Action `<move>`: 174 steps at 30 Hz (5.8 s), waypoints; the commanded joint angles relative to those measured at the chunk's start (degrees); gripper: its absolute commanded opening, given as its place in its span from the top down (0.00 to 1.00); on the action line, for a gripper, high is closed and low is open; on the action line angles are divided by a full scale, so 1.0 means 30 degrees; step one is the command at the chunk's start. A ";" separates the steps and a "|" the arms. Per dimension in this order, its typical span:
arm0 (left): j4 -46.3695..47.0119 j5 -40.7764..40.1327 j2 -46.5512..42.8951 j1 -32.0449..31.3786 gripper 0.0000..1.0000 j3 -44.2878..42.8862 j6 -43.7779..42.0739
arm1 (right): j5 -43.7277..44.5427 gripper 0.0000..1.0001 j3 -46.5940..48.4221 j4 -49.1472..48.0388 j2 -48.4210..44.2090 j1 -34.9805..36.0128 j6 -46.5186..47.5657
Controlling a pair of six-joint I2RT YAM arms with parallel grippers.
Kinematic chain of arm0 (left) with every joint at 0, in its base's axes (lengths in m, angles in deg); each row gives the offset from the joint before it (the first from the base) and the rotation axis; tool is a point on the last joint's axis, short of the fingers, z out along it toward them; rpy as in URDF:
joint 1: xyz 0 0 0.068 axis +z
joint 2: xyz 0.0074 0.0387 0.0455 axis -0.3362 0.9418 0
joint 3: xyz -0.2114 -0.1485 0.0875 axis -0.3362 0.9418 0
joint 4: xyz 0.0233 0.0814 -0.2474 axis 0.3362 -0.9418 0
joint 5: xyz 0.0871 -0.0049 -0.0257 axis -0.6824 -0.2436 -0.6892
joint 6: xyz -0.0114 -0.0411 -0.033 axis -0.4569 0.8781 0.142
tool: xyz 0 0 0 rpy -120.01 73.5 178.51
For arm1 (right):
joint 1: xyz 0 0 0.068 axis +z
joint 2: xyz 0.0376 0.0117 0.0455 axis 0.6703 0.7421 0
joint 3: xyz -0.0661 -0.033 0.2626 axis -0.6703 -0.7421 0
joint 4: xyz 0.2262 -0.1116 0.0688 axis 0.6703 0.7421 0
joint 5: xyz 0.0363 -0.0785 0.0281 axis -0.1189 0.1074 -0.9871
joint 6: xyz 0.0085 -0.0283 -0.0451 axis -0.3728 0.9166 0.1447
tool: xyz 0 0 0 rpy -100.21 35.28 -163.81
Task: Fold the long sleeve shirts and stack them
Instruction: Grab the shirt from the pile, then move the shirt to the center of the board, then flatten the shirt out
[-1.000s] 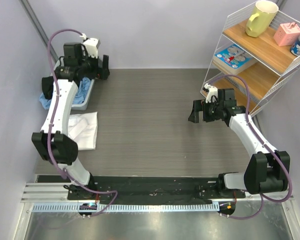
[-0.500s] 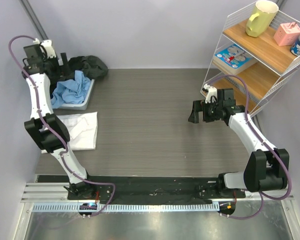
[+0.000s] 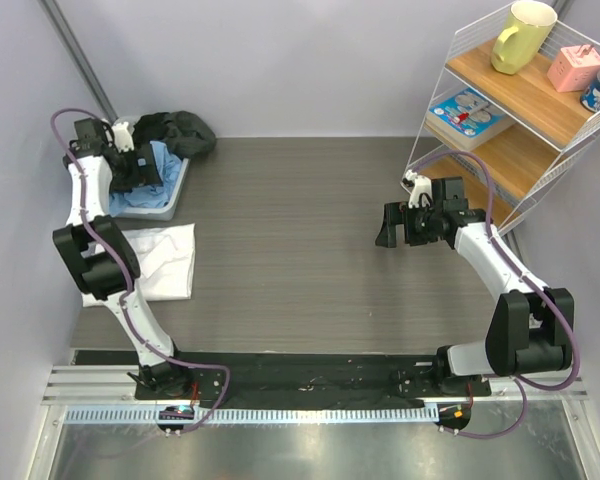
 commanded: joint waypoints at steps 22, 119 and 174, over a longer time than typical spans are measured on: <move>0.2848 0.1346 -0.3818 -0.0759 1.00 -0.5129 0.3519 | -0.0544 0.00 0.0915 0.0115 -0.0289 -0.0062 -0.0073; 0.2230 0.5543 -0.7956 -0.7967 0.28 1.3609 0.0655 | 0.4174 0.00 0.8387 0.0993 0.1293 0.5680 0.5756; 0.7881 1.3156 -0.3970 -1.4793 1.00 -0.5841 0.8088 | -0.3943 0.00 1.0586 -0.4979 0.1379 0.7086 0.4411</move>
